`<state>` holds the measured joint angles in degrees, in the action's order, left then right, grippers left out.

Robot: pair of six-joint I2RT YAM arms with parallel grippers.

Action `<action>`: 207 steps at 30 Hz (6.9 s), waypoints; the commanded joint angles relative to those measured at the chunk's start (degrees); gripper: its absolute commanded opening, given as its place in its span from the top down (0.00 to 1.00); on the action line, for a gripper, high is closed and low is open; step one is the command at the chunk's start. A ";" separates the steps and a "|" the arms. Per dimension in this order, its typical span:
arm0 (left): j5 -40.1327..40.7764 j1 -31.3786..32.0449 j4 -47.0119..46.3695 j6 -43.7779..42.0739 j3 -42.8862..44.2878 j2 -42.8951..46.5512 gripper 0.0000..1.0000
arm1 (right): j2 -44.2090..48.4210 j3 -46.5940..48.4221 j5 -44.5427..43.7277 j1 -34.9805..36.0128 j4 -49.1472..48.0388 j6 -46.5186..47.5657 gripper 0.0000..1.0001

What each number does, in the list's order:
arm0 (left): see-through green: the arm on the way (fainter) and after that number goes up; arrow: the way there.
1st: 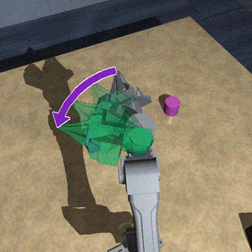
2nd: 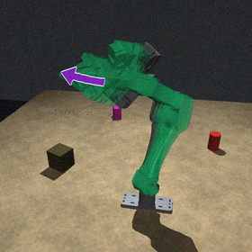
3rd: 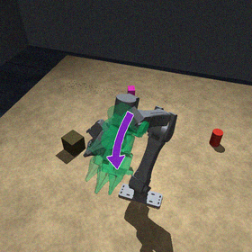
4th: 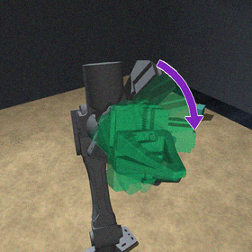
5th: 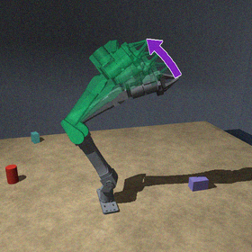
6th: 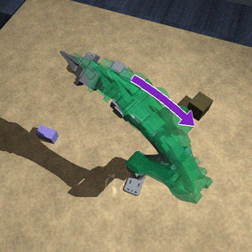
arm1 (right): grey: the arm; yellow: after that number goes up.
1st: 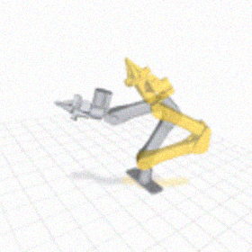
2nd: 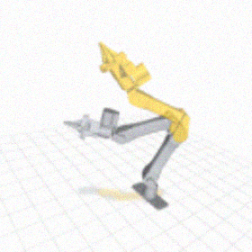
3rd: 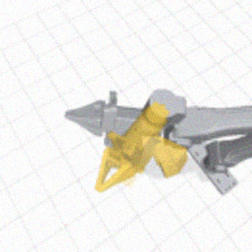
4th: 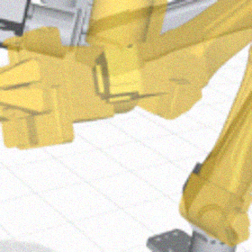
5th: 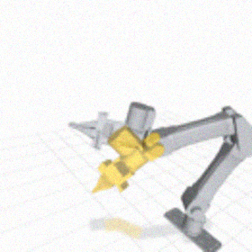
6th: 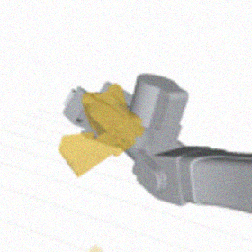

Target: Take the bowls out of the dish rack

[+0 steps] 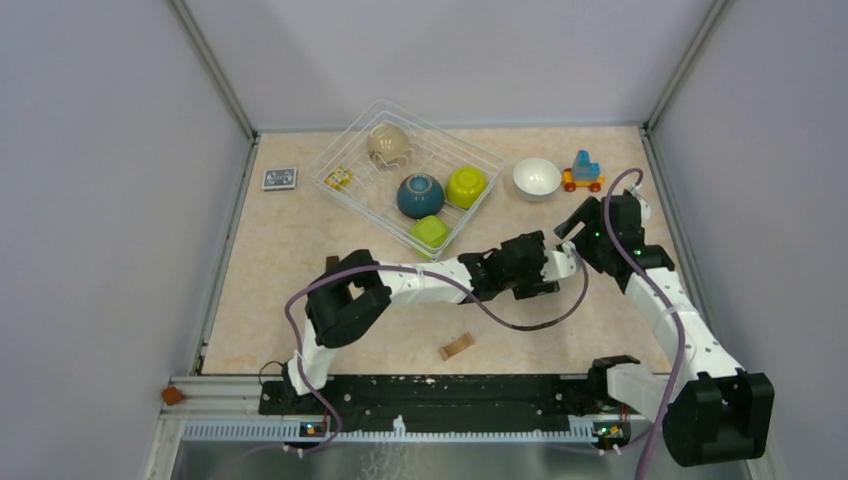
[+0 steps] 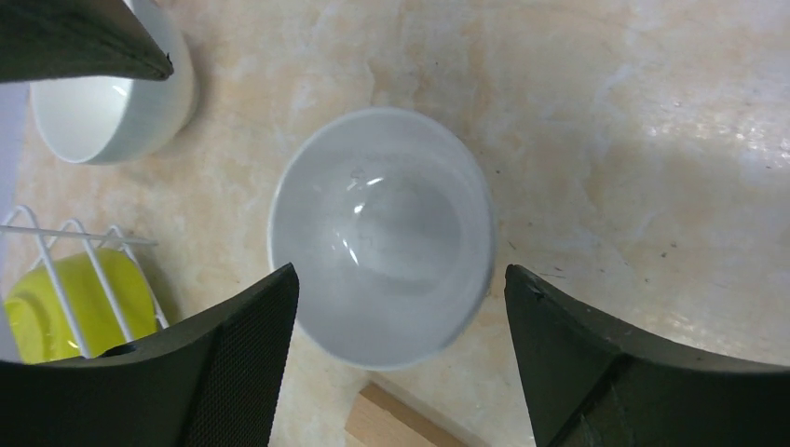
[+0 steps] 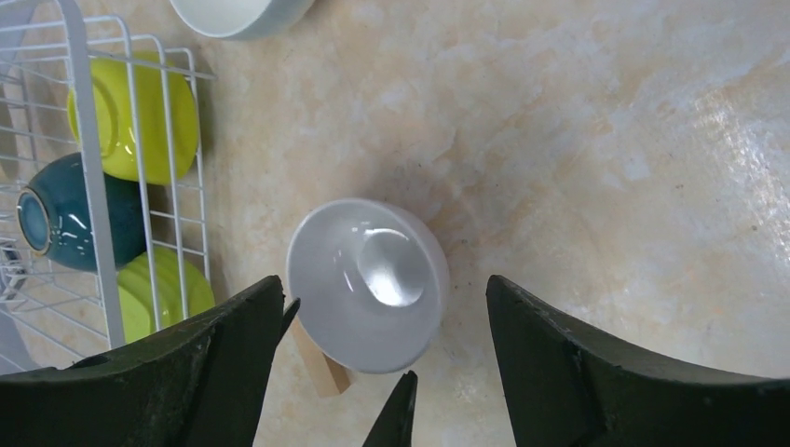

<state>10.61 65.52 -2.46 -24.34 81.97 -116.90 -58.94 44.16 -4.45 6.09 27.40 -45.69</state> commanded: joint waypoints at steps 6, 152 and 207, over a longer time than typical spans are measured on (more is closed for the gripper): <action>-5.19 -1.04 6.78 6.67 2.05 1.26 0.17 | -0.47 -3.48 1.20 -0.42 -3.45 1.02 0.34; 20.81 -37.33 9.35 35.68 -0.17 17.97 0.01 | 2.83 -23.79 -2.50 12.46 -51.69 10.22 0.13; 14.85 -45.93 16.93 6.09 42.18 -19.92 0.01 | -0.45 -25.45 -4.78 12.55 -56.31 13.59 0.13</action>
<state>20.99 21.52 21.76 -16.91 122.58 -135.92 -58.81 17.98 -8.93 17.98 -26.17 -32.97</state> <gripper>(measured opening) 0.987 0.872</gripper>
